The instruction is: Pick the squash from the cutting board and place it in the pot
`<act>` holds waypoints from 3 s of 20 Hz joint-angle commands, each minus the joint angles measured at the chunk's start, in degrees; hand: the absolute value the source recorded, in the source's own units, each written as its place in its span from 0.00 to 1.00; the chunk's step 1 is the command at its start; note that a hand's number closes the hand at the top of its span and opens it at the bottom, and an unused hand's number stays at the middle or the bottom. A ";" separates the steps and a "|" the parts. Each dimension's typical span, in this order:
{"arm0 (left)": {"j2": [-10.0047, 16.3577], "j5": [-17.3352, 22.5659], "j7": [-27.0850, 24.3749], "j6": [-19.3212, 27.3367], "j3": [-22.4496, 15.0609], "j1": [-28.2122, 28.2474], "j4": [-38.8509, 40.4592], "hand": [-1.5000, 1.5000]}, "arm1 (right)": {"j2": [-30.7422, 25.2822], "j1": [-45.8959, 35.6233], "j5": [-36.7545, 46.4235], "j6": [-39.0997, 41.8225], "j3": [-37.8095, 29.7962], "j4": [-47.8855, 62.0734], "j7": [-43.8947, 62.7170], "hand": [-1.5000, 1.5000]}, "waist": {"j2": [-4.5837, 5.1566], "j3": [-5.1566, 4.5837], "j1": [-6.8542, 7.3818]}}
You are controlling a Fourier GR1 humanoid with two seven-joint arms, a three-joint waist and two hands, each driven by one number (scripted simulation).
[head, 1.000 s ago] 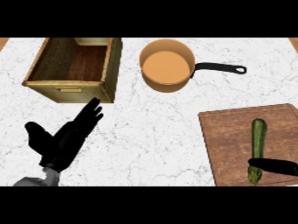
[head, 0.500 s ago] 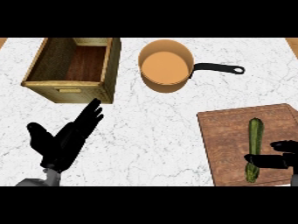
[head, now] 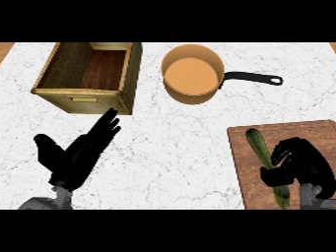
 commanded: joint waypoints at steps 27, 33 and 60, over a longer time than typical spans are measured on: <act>-2.51 -3.52 -0.32 -2.27 1.12 4.49 -2.26 0.50 | -0.16 -43.46 -3.37 24.28 -4.20 -26.01 15.11 1.00 | -0.24 0.06 -0.90; -0.93 -1.74 3.24 -2.66 4.73 0.64 -2.22 0.50 | -0.13 -56.75 -4.66 22.10 -10.72 -10.67 11.93 1.00 | -0.08 0.07 -0.76; -4.34 -4.25 3.31 -3.89 4.37 -1.46 -0.56 0.50 | 9.80 -79.75 7.05 -12.38 -15.88 63.33 -27.80 1.00 | 0.87 0.13 0.97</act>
